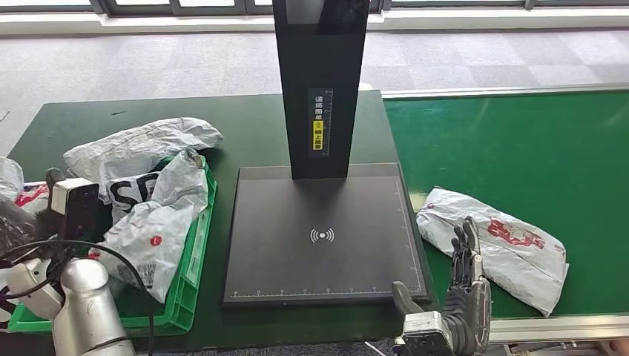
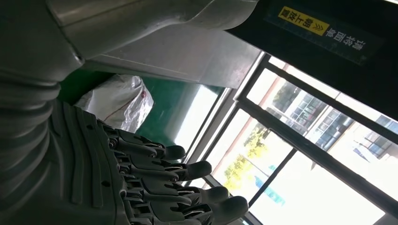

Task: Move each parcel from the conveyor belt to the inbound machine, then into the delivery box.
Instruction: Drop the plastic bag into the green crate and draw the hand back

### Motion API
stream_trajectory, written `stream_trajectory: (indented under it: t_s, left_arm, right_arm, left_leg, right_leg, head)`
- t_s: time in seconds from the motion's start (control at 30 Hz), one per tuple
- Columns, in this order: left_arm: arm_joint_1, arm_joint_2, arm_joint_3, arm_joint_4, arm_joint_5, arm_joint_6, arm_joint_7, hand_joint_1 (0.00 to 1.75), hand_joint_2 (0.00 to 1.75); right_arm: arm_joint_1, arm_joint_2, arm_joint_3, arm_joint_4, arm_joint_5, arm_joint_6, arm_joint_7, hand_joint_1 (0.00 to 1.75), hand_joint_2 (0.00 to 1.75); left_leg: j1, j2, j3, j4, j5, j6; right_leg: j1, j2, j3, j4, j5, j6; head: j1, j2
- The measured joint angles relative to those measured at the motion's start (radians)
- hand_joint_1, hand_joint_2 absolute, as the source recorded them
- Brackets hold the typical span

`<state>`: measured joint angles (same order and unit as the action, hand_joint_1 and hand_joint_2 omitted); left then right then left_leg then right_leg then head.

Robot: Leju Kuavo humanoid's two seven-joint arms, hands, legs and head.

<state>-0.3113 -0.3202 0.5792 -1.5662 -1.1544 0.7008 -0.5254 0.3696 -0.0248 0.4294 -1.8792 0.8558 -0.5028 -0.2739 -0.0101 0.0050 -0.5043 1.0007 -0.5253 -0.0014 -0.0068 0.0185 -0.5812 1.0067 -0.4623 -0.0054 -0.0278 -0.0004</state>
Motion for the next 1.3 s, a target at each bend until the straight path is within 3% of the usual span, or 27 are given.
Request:
stream_trajectory:
  t_s: [0.23,0.47,0.6,0.73,0.87,0.97,1.07,1.13,1.3]
  left_arm:
    - [0.105,-0.018,-0.093,-0.236,0.316,0.0,-0.161,0.0,0.0]
    - [0.185,0.003,-0.275,-0.547,0.938,-0.001,-0.177,0.0,0.0]
    - [0.255,0.026,-0.375,-0.63,0.997,-0.002,-0.177,0.0,0.0]
    - [0.284,0.041,-0.438,-0.634,0.961,-0.002,-0.178,0.0,0.0]
    - [0.297,0.09,-0.539,-0.584,1.008,-0.016,-0.176,0.0,0.0]
    - [0.295,0.133,-0.63,-0.484,1.048,-0.124,-0.176,0.0,0.0]
    - [0.289,0.166,-0.72,-0.348,1.093,-0.28,-0.172,0.0,0.0]
    - [0.284,0.178,-0.756,-0.288,1.111,-0.315,-0.172,0.0,0.0]
    - [0.272,0.188,-0.789,-0.174,1.155,-0.37,-0.175,0.0,0.0]
  right_arm:
    - [0.047,-0.001,0.0,-0.037,0.001,-0.032,0.013,0.0,1.75]
    - [0.023,-0.005,-0.027,-0.026,-0.058,-0.012,0.007,0.0,1.75]
    - [0.014,-0.005,-0.114,-0.001,-0.025,0.01,0.058,0.0,1.75]
    - [0.017,-0.005,-0.207,0.014,-0.008,0.028,0.078,0.0,1.75]
    - [0.023,-0.004,-0.306,0.039,0.051,0.077,0.093,0.0,1.75]
    - [-0.019,-0.002,-0.42,0.108,0.202,0.127,0.079,0.0,1.75]
    - [-0.123,-0.008,-0.557,0.272,0.432,0.126,0.113,0.0,1.75]
    - [-0.215,-0.034,-0.613,0.422,0.558,0.085,0.162,0.0,1.75]
    - [-0.471,-0.131,-0.66,0.87,0.643,-0.028,0.237,0.0,1.75]
  left_leg:
    - [0.001,0.001,-0.008,0.0,-0.001,-0.001]
    - [0.002,0.0,-0.007,0.0,-0.001,-0.001]
    - [0.001,-0.003,-0.003,0.0,0.0,-0.001]
    - [0.001,-0.002,-0.005,0.0,-0.001,0.0]
    - [0.0,-0.003,-0.004,0.0,-0.002,0.0]
    - [0.0,-0.002,-0.003,0.0,-0.002,0.0]
    - [0.0,0.0,-0.003,0.0,-0.001,0.001]
    - [0.0,0.004,-0.003,0.001,0.0,0.002]
    - [-0.002,0.005,0.003,0.002,0.002,0.005]
  right_leg:
    - [0.001,0.0,0.001,0.0,-0.001,0.0]
    - [0.002,-0.001,0.002,0.0,-0.001,0.0]
    - [0.001,-0.003,0.003,0.0,-0.001,0.0]
    - [0.001,-0.003,0.004,0.0,-0.001,0.0]
    - [0.001,-0.003,0.005,-0.001,-0.002,0.001]
    - [0.001,-0.003,0.006,-0.001,-0.001,0.001]
    - [0.0,-0.001,0.007,-0.001,0.001,0.003]
    - [0.0,0.002,0.007,-0.001,0.002,0.004]
    - [-0.002,0.004,0.005,-0.002,0.005,0.006]
  head:
    - [0.0,0.0]
    - [0.0,0.0]
    - [0.0,0.0]
    - [0.0,0.0]
    - [0.0,0.0]
    - [0.0,0.0]
    - [0.0,0.0]
    - [0.0,0.0]
    - [0.0,0.0]
